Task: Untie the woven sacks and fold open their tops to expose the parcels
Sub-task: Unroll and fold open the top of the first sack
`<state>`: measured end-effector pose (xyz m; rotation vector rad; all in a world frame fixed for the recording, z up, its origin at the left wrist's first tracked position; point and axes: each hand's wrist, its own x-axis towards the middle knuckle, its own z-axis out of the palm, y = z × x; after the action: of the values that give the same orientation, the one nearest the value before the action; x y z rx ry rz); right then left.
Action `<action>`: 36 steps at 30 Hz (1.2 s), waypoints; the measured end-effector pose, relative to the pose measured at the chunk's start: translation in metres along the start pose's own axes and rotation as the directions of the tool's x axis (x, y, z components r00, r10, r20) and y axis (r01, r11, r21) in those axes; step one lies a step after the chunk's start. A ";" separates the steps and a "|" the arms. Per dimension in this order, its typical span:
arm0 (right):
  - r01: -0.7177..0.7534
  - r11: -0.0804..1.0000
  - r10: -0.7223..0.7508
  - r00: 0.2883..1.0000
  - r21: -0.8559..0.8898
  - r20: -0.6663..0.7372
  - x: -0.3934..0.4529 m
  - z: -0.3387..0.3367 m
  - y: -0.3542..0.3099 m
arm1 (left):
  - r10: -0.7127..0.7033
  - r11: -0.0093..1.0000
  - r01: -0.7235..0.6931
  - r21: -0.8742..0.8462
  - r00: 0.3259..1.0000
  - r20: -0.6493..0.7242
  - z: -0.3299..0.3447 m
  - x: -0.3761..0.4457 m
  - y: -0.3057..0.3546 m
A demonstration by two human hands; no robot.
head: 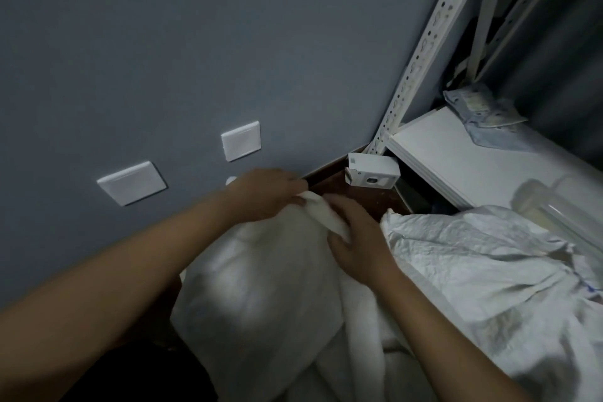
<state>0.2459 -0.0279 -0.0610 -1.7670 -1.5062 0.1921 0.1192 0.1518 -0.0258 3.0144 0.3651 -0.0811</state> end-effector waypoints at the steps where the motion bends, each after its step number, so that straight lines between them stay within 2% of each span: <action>1: -0.091 0.993 0.089 0.996 0.079 0.019 -0.003 0.001 -0.008 | 0.076 0.990 -0.061 0.131 0.991 -0.113 0.005 -0.001 -0.001; 3: -0.243 0.953 0.232 0.970 0.183 0.080 -0.008 0.010 -0.015 | 0.171 0.965 -0.113 0.237 0.956 -0.240 0.007 -0.006 0.000; 4: -0.288 0.932 0.276 0.957 0.222 0.086 -0.010 0.014 -0.014 | 0.166 0.964 -0.113 0.241 0.964 -0.210 0.004 -0.009 0.002; 6: -0.264 0.934 0.271 0.962 0.240 0.004 -0.012 0.018 -0.020 | 0.106 0.977 -0.089 0.195 0.991 -0.078 -0.002 -0.014 0.003; 7: -0.232 0.950 0.248 0.967 0.207 -0.052 -0.013 0.020 -0.023 | 0.073 0.990 -0.072 0.119 0.997 0.001 -0.005 -0.017 0.002; 9: -0.155 0.988 0.157 0.978 0.025 -0.140 -0.016 0.024 -0.024 | 0.032 0.990 -0.027 -0.139 0.999 0.034 -0.011 -0.024 0.004; 11: -0.066 0.987 0.050 0.992 -0.144 -0.114 -0.019 0.024 -0.022 | 0.014 0.919 0.041 -0.393 0.991 0.135 -0.015 -0.029 0.001; 12: -0.015 0.968 -0.006 0.997 -0.250 -0.083 -0.019 0.023 -0.020 | 0.026 0.882 0.072 -0.465 0.979 0.201 -0.014 -0.030 -0.001; 13: 0.018 0.959 -0.031 0.999 -0.284 -0.042 -0.020 0.024 -0.020 | 0.039 0.867 0.072 -0.492 0.977 0.211 -0.013 -0.029 -0.002; 14: 0.012 0.970 -0.012 1.000 -0.245 0.002 -0.021 0.022 -0.024 | 0.056 0.874 0.034 -0.485 0.984 0.169 -0.013 -0.029 -0.003; 16: -0.151 0.988 0.148 0.987 0.032 0.068 -0.024 0.017 -0.037 | 0.096 0.925 -0.099 -0.367 0.995 -0.027 -0.013 -0.027 -0.004; 18: -0.399 0.873 0.363 0.915 0.279 0.175 -0.029 0.015 -0.041 | 0.211 0.966 -0.244 -0.089 0.937 -0.277 -0.010 -0.026 -0.006; 19: -0.456 0.828 0.417 0.890 0.327 0.184 -0.032 0.015 -0.041 | 0.274 0.961 -0.270 0.063 0.894 -0.354 -0.010 -0.027 -0.007; 21: -0.421 0.846 0.407 0.906 0.329 0.115 -0.037 0.020 -0.043 | 0.339 0.939 -0.282 0.196 0.851 -0.401 -0.010 -0.030 -0.007; 22: -0.387 0.878 0.382 0.921 0.281 0.076 -0.038 0.021 -0.048 | 0.314 0.949 -0.276 0.152 0.875 -0.369 -0.011 -0.031 -0.005; 23: -0.344 0.917 0.339 0.939 0.203 0.057 -0.039 0.024 -0.054 | 0.239 0.969 -0.245 0.016 0.927 -0.289 -0.014 -0.035 -0.001; 24: -0.302 0.945 0.297 0.953 0.126 0.057 -0.042 0.028 -0.058 | 0.145 0.973 -0.168 -0.158 0.978 -0.148 -0.015 -0.039 0.004; 25: -0.275 0.959 0.271 0.960 0.063 0.069 -0.045 0.031 -0.060 | 0.085 0.957 -0.081 -0.277 0.996 0.004 -0.015 -0.041 0.007; 27: -0.239 0.971 0.238 0.970 0.011 0.058 -0.047 0.029 -0.061 | 0.043 0.936 0.077 -0.343 0.943 0.331 -0.018 -0.041 0.013; 28: -0.226 0.974 0.226 0.974 0.009 0.033 -0.048 0.030 -0.058 | 0.056 0.931 0.099 -0.351 0.912 0.406 -0.019 -0.040 0.016; 29: -0.234 0.971 0.234 0.972 0.042 0.021 -0.048 0.027 -0.059 | 0.064 0.929 0.095 -0.358 0.911 0.407 -0.019 -0.040 0.018; 31: -0.371 0.899 0.361 0.929 0.233 0.086 -0.048 0.016 -0.063 | 0.118 0.941 -0.033 -0.338 0.964 0.237 -0.022 -0.039 0.023; 33: -0.510 0.778 0.472 0.860 0.367 0.195 -0.052 0.007 -0.061 | 0.159 0.972 -0.141 -0.190 0.984 0.081 -0.024 -0.041 0.026; 36: -0.514 0.796 0.487 0.858 0.319 0.166 -0.064 -0.001 -0.061 | 0.138 0.990 -0.135 0.037 0.987 -0.087 -0.022 -0.043 0.028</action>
<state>0.1812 -0.0865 -0.0444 -1.8327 -0.9363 0.7613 0.0851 0.1168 0.0018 3.0708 0.1656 0.0596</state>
